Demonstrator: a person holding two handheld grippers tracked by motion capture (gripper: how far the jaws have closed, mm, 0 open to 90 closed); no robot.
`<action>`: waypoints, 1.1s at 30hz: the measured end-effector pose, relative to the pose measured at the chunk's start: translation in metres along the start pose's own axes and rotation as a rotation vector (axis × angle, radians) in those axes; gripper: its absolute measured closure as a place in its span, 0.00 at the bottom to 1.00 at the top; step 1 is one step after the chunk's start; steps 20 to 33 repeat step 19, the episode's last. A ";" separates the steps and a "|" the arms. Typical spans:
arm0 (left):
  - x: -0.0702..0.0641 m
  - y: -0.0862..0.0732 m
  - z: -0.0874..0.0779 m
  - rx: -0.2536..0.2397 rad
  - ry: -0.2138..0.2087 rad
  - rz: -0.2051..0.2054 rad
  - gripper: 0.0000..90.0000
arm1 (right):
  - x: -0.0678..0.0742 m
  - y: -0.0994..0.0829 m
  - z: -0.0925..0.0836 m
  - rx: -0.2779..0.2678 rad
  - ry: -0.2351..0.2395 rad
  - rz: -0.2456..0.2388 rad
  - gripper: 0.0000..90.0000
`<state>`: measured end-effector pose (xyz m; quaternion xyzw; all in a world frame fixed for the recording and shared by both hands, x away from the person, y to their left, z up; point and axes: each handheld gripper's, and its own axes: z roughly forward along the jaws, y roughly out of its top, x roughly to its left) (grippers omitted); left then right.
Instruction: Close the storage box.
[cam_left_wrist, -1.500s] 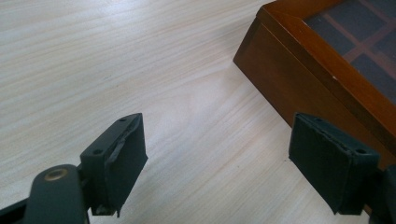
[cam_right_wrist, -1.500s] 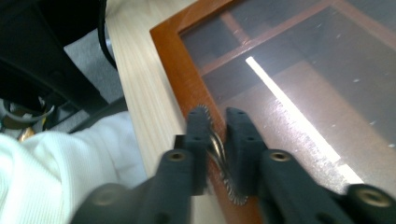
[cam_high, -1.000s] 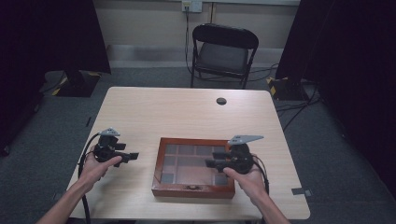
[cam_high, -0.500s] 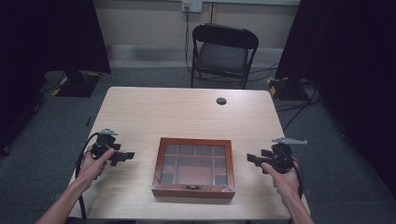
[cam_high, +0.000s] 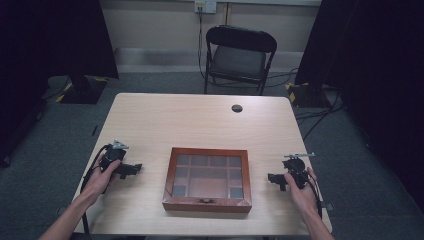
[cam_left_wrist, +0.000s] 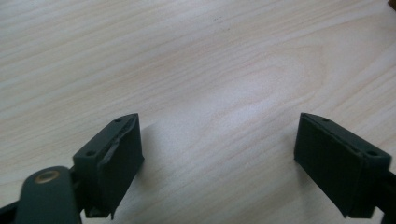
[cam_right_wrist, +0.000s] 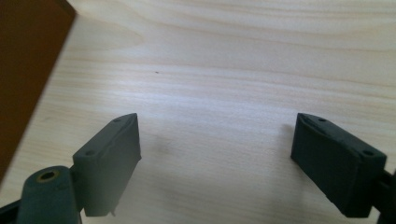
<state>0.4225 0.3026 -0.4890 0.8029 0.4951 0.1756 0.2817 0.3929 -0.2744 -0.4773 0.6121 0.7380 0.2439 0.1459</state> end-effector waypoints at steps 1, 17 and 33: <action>0.000 -0.001 0.001 -0.008 0.000 -0.006 0.16 | 0.001 0.000 0.002 -0.011 -0.017 -0.015 0.16; 0.002 -0.013 0.007 -0.116 -0.001 -0.002 0.00 | 0.009 -0.015 0.020 -0.218 -0.071 -0.062 0.00; 0.002 -0.013 0.007 -0.116 -0.001 -0.002 0.00 | 0.009 -0.015 0.020 -0.218 -0.071 -0.062 0.00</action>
